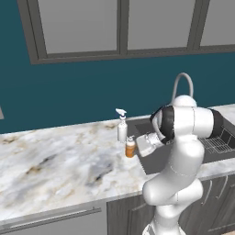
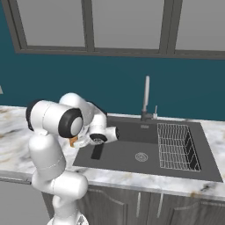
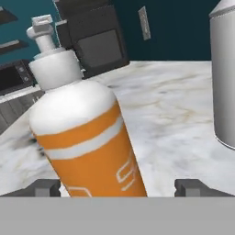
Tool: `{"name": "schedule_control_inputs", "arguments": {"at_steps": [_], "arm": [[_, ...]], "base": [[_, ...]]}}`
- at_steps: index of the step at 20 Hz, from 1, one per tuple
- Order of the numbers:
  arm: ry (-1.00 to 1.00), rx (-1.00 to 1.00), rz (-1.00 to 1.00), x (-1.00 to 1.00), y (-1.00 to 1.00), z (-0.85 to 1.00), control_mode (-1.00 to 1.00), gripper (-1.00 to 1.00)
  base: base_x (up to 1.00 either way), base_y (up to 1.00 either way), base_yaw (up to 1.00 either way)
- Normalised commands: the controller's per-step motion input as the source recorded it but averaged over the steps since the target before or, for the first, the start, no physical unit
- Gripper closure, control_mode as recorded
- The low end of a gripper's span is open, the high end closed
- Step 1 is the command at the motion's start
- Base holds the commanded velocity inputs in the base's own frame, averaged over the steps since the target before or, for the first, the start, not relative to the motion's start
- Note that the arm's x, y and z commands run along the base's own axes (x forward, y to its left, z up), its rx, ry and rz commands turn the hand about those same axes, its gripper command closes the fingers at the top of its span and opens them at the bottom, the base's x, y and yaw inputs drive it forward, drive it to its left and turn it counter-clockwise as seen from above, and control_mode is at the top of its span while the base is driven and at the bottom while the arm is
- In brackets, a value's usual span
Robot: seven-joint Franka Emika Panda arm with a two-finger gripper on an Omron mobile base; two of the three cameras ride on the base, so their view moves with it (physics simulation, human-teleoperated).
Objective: Locate and retrieve the spray and soap dispenser from the cabinet. Place them next to the sink.
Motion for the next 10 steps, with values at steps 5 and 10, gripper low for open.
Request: {"name": "schedule_control_inputs", "arguments": {"at_steps": [5,10], "arm": [[-0.04,-0.21,0.00,-0.09,-0.24,0.00,-1.00,-1.00],[-0.03,-0.23,0.00,-0.07,-0.22,0.01,-1.00,-1.00]], "base": [[0.00,0.00,0.00],[0.00,0.00,0.00]]}}
